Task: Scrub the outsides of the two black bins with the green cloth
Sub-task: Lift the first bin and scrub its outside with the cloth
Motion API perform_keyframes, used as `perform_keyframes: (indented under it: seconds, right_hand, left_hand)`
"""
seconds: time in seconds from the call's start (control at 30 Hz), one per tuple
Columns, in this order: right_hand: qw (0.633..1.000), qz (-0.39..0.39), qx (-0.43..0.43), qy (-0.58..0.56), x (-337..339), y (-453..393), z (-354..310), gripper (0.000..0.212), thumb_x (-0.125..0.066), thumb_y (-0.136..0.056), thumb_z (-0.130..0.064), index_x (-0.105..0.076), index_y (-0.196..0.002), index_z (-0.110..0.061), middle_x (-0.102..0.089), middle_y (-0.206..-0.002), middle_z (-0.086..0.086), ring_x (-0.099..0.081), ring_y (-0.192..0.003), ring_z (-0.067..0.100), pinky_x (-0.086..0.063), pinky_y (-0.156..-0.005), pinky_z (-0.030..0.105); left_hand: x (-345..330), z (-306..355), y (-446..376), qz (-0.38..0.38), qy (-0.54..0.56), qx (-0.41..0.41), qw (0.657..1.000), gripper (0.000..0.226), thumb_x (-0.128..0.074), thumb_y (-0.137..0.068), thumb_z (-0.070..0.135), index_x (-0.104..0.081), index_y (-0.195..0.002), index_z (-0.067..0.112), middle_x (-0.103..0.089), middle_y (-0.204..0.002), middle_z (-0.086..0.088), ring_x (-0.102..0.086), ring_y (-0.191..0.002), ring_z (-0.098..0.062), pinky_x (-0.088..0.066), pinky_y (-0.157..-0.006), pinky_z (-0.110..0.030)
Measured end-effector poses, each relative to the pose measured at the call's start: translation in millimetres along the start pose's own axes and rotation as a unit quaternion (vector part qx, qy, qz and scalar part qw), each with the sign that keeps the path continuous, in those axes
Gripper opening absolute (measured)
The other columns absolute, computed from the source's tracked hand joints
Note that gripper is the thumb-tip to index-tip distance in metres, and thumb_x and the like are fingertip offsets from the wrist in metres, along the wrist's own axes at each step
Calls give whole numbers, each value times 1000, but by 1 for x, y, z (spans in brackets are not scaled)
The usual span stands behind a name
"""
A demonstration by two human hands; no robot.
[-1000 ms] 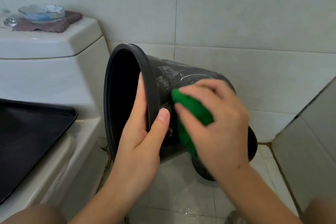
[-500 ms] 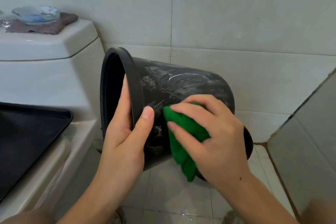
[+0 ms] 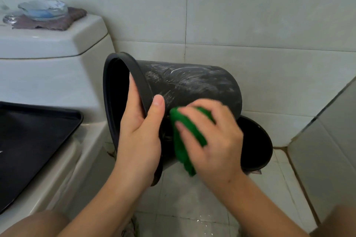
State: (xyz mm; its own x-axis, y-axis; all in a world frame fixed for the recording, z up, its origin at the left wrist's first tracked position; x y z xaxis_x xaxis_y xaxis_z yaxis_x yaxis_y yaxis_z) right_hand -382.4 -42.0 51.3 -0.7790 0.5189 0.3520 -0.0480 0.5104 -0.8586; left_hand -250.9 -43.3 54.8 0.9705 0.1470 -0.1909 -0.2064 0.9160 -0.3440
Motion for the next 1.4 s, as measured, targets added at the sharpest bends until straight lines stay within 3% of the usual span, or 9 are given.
perform_keyframes:
  seconds: [0.13,0.37,0.5,0.6,0.8,0.9,1.13,1.27,1.4]
  right_hand:
    - [999,22,-44,7,0,-17,9,20,-63,-91,-19,-75,-100,-7,-66,-98,8,-63,-86,25,-48,-78,26]
    - [995,-76,54,-38,-14,23,-23,15,-63,-92,-13,-76,-98,-7,-68,-102,9,-62,-91,26,-52,-76,30]
    - [984,-125,122,-33,-9,43,-24,11,-72,-85,-11,-76,-95,-12,-69,-100,8,-60,-91,29,-52,-75,36]
    - [980,-126,152,-2,-9,50,-25,10,-74,-83,-10,-75,-92,-13,-69,-97,7,-59,-89,27,-53,-71,36]
    - [998,-27,57,16,-2,1,-13,13,-66,-91,-16,-76,-93,-8,-68,-97,9,-63,-85,27,-50,-72,29]
    - [999,-42,13,21,-5,-19,-1,13,-65,-90,-18,-75,-94,-11,-66,-98,5,-61,-85,25,-47,-69,28]
    - [997,-61,49,-28,-11,12,-20,15,-62,-90,-13,-76,-92,-7,-68,-97,8,-61,-88,25,-49,-74,26]
    - [991,-92,82,-43,-11,22,-22,11,-66,-91,-14,-76,-91,-10,-68,-98,6,-60,-89,27,-51,-68,35]
    - [978,-146,146,-40,-10,47,-23,8,-71,-85,-10,-75,-90,-13,-68,-98,7,-60,-88,29,-51,-74,37]
  left_hand:
    - [-2,-1,0,10,-3,7,1000,62,-49,-93,24,-32,-152,34,-53,-146,2,-50,-135,-20,-32,-116,-50]
    - [11,-7,-3,70,-8,61,996,55,-50,-91,30,-43,-146,36,-62,-136,4,-59,-125,-16,-41,-111,-46]
    - [14,-3,-2,85,-1,64,994,40,-47,-102,19,-51,-140,35,-69,-124,7,-65,-114,-11,-48,-101,-37]
    - [13,2,-3,66,-21,51,996,50,-49,-97,28,-43,-144,41,-63,-134,11,-59,-123,-11,-43,-107,-40]
    - [11,-2,0,54,-1,49,997,59,-52,-88,32,-41,-145,39,-61,-138,2,-57,-128,-21,-38,-112,-50]
    - [0,-11,7,29,-9,76,997,62,-53,-86,31,-40,-147,39,-57,-142,3,-54,-131,-18,-36,-114,-46]
    - [3,-8,2,68,-22,83,994,48,-47,-103,16,-44,-144,39,-64,-133,5,-60,-123,-14,-41,-111,-43]
    - [10,-5,-1,86,-24,86,992,48,-51,-100,22,-44,-144,40,-62,-135,10,-58,-125,-11,-40,-111,-41]
    - [13,-6,-2,87,-24,83,992,55,-54,-91,31,-44,-144,42,-61,-136,13,-58,-125,-10,-40,-111,-40]
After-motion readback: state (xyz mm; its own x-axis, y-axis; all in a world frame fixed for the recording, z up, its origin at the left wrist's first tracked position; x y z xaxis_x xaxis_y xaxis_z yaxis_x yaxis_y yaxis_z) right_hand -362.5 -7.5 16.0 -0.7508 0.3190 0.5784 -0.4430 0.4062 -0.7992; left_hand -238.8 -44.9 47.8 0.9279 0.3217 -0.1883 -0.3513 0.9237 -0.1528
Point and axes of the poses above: each hand's wrist, its own y-axis away from the middle knuckle, its own x-axis out of the back of the hand, z = x × y, the point moved 5 cm from there along -y, towards the middle knuckle
